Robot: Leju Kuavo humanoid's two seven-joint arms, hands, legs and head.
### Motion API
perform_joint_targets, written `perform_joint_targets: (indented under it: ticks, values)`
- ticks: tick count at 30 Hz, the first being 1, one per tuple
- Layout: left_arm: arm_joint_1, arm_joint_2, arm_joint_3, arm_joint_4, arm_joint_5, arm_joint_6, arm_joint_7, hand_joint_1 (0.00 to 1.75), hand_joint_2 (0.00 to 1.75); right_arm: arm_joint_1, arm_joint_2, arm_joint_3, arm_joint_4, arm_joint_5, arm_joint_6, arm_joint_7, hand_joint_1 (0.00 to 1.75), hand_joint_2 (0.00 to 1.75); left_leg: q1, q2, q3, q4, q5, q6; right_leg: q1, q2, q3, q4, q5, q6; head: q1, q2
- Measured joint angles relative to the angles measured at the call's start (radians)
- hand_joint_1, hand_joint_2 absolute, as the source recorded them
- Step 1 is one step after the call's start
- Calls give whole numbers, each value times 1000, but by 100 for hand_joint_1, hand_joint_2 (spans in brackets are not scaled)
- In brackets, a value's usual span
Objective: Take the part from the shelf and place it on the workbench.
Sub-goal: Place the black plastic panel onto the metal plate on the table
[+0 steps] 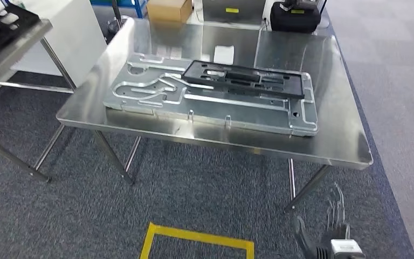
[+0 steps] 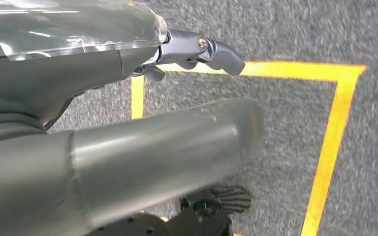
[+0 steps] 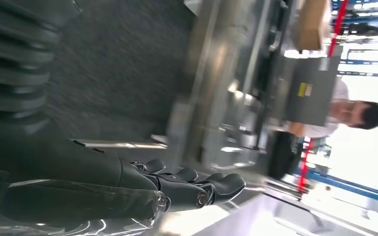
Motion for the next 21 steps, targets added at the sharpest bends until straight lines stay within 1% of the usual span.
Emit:
perform_joint_targets:
  ticks: [1,2,3,4,5,6,7,8,9,10,11,12,13,14,15,16,17,19,20,21]
  values:
    - [0,-3,4,0,3,2,0,0,0,9,1,-16,25,-37,14,-6,0,0,2,2,-12,-2,14,10,-1,3,-8,15,-27,5,1,0]
    - [0,-6,6,0,4,4,0,0,0,15,1,-34,54,-71,28,-14,0,0,3,4,-27,-4,28,17,-3,6,-20,49,-73,10,3,0]
    - [0,-8,10,0,4,5,0,0,0,18,1,-52,86,-101,40,-25,0,0,2,5,-43,-4,40,21,-5,8,-33,102,-132,13,5,0]
    - [0,-10,13,0,4,6,0,0,0,21,1,-72,118,-122,48,-34,0,0,1,6,-59,-3,53,24,-6,8,-45,166,-181,17,8,0]
    - [1,-11,16,0,4,6,0,0,0,21,1,-89,147,-132,54,-40,0,0,0,6,-76,-1,65,24,-7,8,-51,224,-206,19,9,0]
    - [1,-13,19,0,4,7,0,0,0,21,1,-107,175,-133,62,-43,0,0,-1,7,-93,3,77,23,-8,8,-47,262,-206,21,10,0]
    - [1,-15,21,-1,4,8,-1,0,0,18,1,-126,208,-123,76,-45,0,0,-2,7,-110,7,88,21,-9,8,-28,267,-182,21,11,0]
    - [1,-17,22,-1,4,11,-2,0,0,10,1,-149,251,-103,94,-49,0,0,-3,8,-126,10,98,19,-9,8,10,237,-151,18,12,0]
    - [0,-20,23,-1,4,15,-4,0,0,-4,1,-180,306,-74,113,-55,0,0,-3,8,-140,14,107,16,-9,8,64,176,-131,14,12,0]
    - [0,-24,25,-1,4,19,-7,0,0,-24,1,-221,373,-42,127,-63,0,0,-5,7,-151,18,116,12,-7,8,126,94,-130,9,12,0]
    - [0,-27,26,-2,4,24,-10,0,0,-47,2,-267,447,-11,131,-70,0,0,-6,7,-159,20,125,7,-5,8,178,20,-141,4,11,0]
    - [-1,-30,28,-3,4,27,-12,0,0,-71,4,-315,521,14,125,-74,0,0,-7,7,-163,21,134,2,-3,8,211,-32,-155,-1,12,0]
    - [0,-32,29,-4,4,30,-14,0,0,-95,6,-365,598,35,113,-72,0,0,-7,6,-167,20,144,-4,0,8,224,-61,-162,-5,11,0]
    - [1,-34,30,-5,4,31,-14,0,0,-117,8,-412,670,54,96,-63,0,0,-7,6,-170,18,153,-10,-1,8,220,-66,-158,-10,11,0]
    - [1,-36,33,-7,5,33,-14,0,0,-137,10,-457,739,72,77,-49,0,0,-5,5,-174,20,150,-16,-2,6,212,-67,-148,-16,13,0]
    - [3,-37,35,-8,5,34,-14,0,0,-157,11,-502,803,90,59,-31,0,0,-3,4,-183,36,128,-21,-3,4,202,-68,-138,-24,13,0]
    - [4,-39,39,-9,5,35,-14,0,0,-175,14,-544,859,108,44,-11,0,0,-2,2,-196,69,88,-24,-5,2,190,-69,-126,-31,12,0]
    - [6,-40,44,-11,7,34,-14,0,0,-210,17,-624,960,145,21,37,0,0,0,2,-227,186,-17,-30,-3,1,160,-64,-105,-40,9,0]
    - [6,-40,46,-12,9,31,-14,0,0,-227,18,-662,1004,162,11,64,0,0,0,2,-237,248,-52,-32,-2,1,143,-60,-95,-40,8,0]
    - [6,-40,48,-15,12,28,-14,0,0,-244,18,-699,1047,179,0,95,0,0,0,2,-238,294,-64,-32,0,1,125,-54,-85,-40,8,0]
